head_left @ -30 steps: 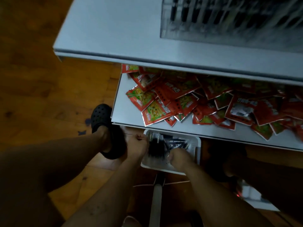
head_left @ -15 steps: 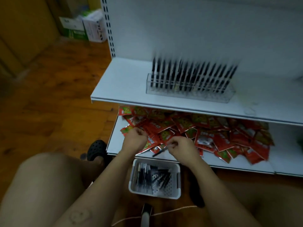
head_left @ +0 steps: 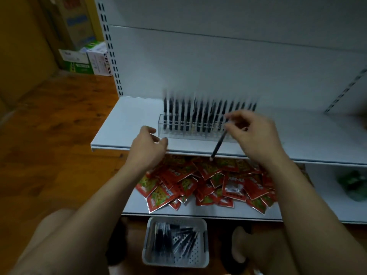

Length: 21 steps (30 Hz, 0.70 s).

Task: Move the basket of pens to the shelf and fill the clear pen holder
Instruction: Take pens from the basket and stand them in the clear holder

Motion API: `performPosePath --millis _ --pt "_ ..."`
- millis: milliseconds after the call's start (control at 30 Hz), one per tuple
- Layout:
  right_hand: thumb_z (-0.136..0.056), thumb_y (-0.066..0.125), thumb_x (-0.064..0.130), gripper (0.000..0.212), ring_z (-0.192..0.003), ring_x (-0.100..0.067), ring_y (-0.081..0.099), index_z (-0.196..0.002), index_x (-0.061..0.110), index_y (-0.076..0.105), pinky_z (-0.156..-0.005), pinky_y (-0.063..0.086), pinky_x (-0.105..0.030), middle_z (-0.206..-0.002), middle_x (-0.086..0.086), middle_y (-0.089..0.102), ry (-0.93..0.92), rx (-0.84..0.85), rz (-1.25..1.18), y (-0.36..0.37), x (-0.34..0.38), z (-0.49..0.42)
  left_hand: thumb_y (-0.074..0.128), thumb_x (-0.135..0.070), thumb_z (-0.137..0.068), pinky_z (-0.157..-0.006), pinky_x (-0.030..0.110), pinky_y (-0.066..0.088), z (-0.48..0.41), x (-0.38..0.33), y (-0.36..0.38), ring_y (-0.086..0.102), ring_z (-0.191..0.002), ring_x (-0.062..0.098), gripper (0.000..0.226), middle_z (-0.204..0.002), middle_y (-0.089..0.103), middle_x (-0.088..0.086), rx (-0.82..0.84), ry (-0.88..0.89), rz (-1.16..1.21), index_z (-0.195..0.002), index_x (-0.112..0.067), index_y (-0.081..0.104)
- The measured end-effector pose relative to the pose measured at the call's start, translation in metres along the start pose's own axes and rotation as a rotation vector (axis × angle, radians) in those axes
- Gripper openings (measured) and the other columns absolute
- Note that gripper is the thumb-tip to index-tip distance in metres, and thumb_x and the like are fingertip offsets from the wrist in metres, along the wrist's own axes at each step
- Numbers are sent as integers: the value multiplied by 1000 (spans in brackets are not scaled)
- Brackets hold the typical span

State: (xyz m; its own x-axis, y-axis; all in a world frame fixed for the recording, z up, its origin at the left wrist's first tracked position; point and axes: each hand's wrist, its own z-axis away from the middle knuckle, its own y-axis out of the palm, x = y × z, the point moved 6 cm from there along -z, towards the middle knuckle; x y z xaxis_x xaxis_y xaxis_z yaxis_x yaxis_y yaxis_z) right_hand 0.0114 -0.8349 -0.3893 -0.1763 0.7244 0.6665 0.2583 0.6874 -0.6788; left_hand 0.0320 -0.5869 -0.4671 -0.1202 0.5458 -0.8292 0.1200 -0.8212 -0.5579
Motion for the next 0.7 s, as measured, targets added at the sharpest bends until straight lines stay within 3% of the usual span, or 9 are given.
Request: performPosePath --millis 133,267,433,567,700 --pt "-87 70 21 17 -71 0 60 -102 26 64 -66 46 -4 -79 13 63 -70 -314 -46 -34 -2 -28 60 -34 -93 -84 35 46 -33 -3 2 54 -102 20 48 -125 56 4 -75 -7 64 -133 -14 43" --pt "-87 68 22 7 -71 9 60 -94 22 65 -66 46 -5 -78 23 60 -113 -508 -93 -43 -6 -45 58 -30 -94 -86 35 44 -65 -3 6 51 -104 20 46 -130 51 5 -65 -57 124 -134 -14 44" --pt "-87 69 19 6 -70 10 60 -92 20 67 -65 46 -6 -78 23 60 -98 -540 -166 -32 -12 -66 56 -22 -95 -91 44 51 -91 3 12 55 -95 22 41 -120 55 6 -43 -157 196 -134 -13 47" --pt "-86 68 17 5 -70 9 59 -92 16 68 -64 45 -6 -77 20 60 -119 -503 -161 -15 -15 -75 52 -14 -95 -77 36 48 -95 8 22 53 -78 13 38 -111 52 3 -30 -153 171 -133 -12 48" --pt "-86 67 17 8 -67 10 58 -92 13 70 -64 44 -5 -75 21 58 -140 -518 -135 -13 -12 -79 50 -14 -96 -65 31 44 -93 6 24 52 -74 12 37 -108 52 2 -55 -133 173 -132 -13 48"
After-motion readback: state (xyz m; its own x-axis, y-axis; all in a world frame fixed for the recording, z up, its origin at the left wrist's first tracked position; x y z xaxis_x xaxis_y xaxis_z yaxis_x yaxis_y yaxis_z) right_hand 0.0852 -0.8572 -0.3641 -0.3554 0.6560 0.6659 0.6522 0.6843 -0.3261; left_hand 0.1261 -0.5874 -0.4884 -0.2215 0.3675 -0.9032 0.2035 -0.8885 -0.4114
